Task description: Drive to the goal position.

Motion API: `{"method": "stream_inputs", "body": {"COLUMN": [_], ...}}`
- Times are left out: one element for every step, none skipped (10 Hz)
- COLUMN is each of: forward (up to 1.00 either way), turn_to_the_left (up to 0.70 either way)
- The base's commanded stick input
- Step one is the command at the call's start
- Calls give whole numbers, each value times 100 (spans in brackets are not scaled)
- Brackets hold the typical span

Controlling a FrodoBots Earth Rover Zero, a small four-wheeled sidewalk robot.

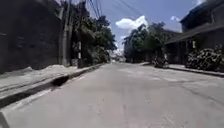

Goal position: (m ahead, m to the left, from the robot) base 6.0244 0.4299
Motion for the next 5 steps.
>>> {"method": "stream_inputs", "body": {"forward": [100, 100, 100, 100, 100], "turn_to_the_left": [4, 4, 4, 2, -8]}}
